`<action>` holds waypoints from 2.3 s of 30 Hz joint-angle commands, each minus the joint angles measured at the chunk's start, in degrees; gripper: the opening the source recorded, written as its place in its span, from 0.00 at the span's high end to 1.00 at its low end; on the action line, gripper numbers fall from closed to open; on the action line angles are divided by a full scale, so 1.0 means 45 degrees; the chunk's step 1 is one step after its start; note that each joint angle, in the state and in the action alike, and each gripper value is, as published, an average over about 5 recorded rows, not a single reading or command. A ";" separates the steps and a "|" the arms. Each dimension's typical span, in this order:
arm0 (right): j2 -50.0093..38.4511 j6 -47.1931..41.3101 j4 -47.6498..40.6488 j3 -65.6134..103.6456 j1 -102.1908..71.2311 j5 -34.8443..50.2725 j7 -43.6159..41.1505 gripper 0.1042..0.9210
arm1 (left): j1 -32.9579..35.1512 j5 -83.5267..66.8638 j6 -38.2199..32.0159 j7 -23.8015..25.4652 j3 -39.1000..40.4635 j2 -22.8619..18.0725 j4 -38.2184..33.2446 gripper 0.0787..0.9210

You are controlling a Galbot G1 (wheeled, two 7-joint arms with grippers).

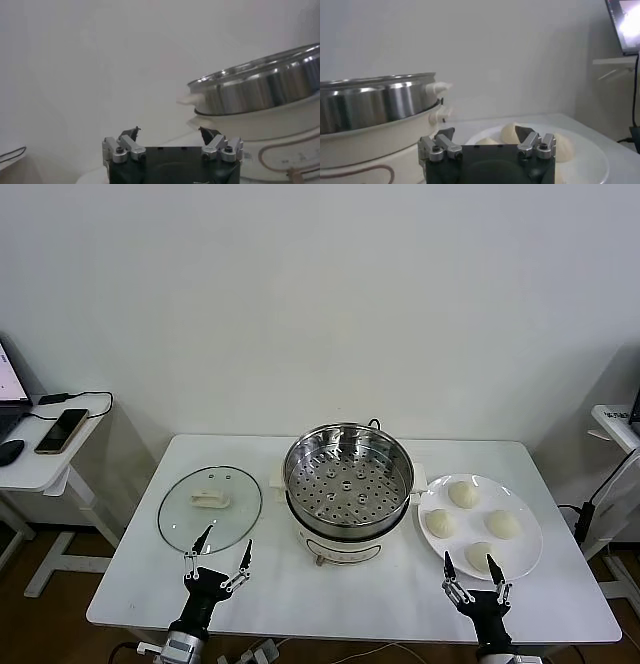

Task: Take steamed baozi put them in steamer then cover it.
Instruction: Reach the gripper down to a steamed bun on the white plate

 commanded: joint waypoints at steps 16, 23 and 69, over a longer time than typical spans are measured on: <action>-0.4730 -0.3358 -0.6192 -0.4607 1.2081 0.4307 0.0036 0.12 | -0.0083 -0.0051 -0.0070 -0.0108 0.0346 0.0027 -0.0658 0.12; -0.6629 -0.4275 -0.9144 -0.8051 1.5383 0.4168 -0.5865 0.12 | -0.0124 -0.0056 -0.0138 -0.0100 0.0408 0.0051 -0.0681 0.12; -0.1988 -0.2157 -1.6788 -1.2960 2.1188 -1.0636 -1.7350 0.12 | -0.0427 -0.0223 -0.0205 -0.0330 0.0206 -0.0115 -0.0110 0.12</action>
